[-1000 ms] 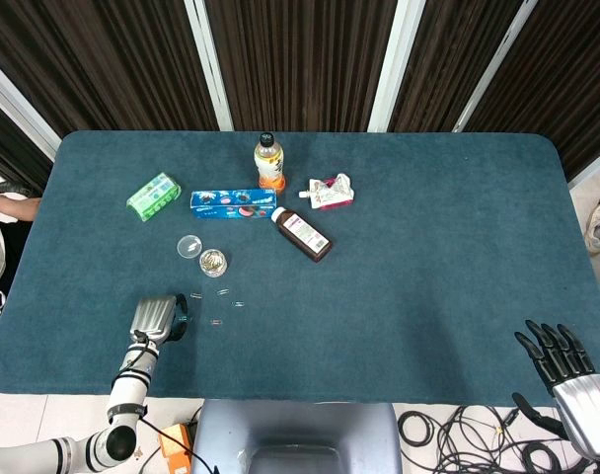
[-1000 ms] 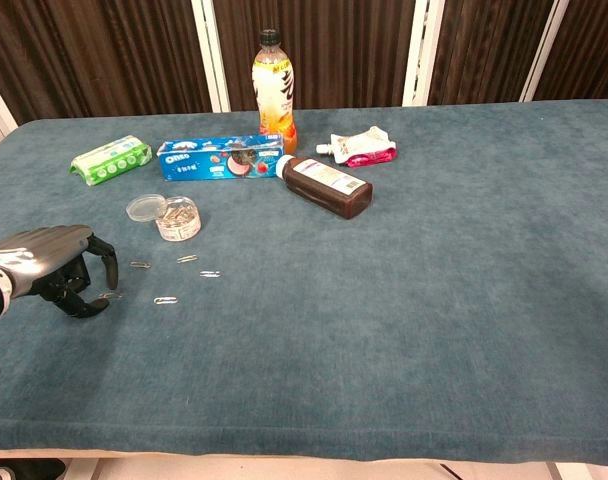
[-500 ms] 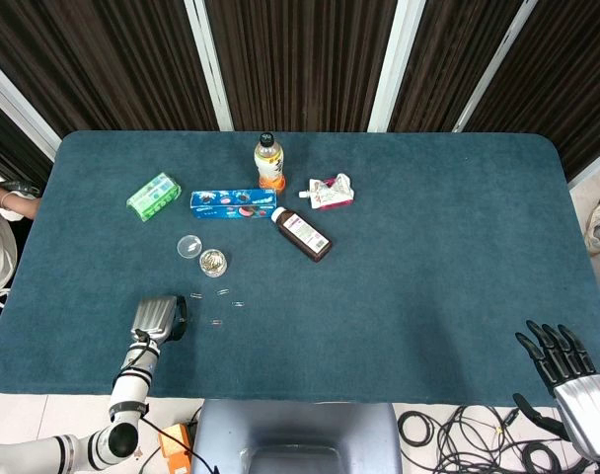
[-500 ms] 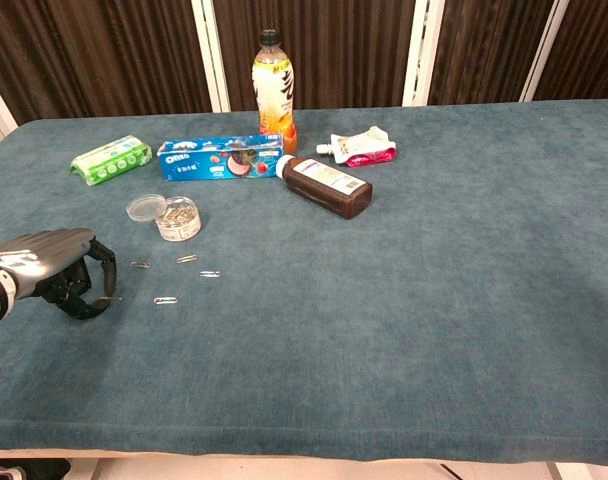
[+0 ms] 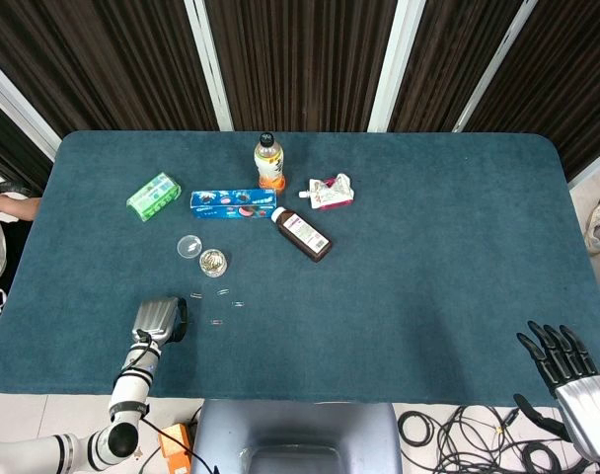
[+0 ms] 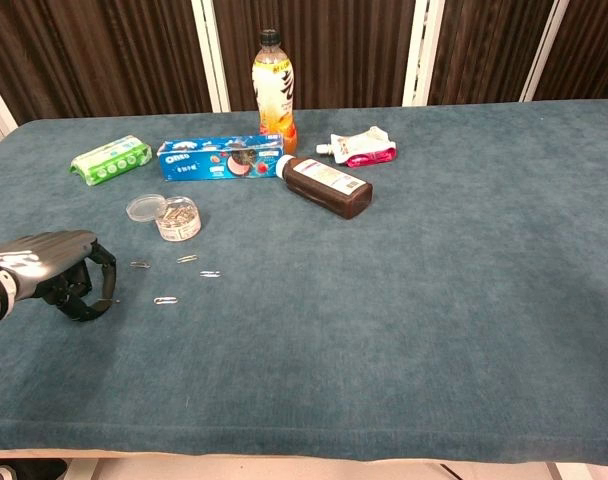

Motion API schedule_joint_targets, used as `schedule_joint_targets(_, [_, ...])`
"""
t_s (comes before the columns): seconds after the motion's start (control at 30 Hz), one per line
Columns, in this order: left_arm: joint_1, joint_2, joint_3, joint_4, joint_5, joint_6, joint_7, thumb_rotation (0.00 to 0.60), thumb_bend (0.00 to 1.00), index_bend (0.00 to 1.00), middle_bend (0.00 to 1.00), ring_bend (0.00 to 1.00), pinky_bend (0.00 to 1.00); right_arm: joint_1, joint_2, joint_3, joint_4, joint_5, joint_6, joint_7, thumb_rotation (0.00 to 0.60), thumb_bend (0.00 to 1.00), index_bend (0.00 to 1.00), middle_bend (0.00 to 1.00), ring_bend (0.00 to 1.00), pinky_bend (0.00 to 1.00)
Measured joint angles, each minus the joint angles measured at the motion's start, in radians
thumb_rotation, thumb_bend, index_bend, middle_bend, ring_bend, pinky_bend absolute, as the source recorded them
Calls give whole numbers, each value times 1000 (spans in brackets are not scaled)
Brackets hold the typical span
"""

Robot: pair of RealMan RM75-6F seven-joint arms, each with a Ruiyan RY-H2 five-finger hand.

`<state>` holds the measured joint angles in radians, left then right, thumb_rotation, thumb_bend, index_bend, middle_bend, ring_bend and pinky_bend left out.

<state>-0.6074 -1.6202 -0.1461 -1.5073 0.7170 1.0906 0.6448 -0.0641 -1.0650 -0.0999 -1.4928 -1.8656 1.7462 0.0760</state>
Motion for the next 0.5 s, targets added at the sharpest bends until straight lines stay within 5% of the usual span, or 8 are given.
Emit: schedule_joint_targets(0.5, [5,22,8,-14,29,-4,-44,600,529,699,1000,1000,1000,-3,1,2,4,2,8,6,600,181,0,0,0,0])
